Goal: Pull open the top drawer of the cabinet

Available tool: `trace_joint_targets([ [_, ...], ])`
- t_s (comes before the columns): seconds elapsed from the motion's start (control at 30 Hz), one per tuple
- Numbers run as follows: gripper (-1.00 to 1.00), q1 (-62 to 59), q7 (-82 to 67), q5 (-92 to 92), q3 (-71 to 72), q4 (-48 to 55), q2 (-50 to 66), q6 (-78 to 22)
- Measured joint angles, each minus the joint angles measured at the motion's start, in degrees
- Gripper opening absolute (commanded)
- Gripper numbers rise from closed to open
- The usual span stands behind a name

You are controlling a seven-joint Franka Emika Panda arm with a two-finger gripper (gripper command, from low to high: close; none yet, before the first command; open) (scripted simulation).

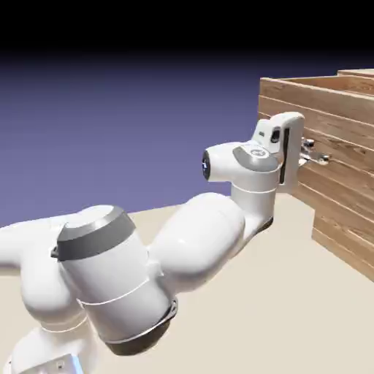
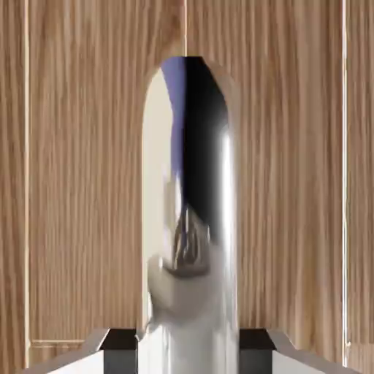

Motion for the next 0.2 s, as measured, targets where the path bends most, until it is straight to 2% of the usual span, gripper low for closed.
trace_joint_targets([
  [0.07,1.00,0.00,0.00,0.01,0.00,-0.01,0.00,0.00],
  [0.2,1.00,-7.99,0.19,1.92,3.28,-8.31,-1.17,-0.50],
])
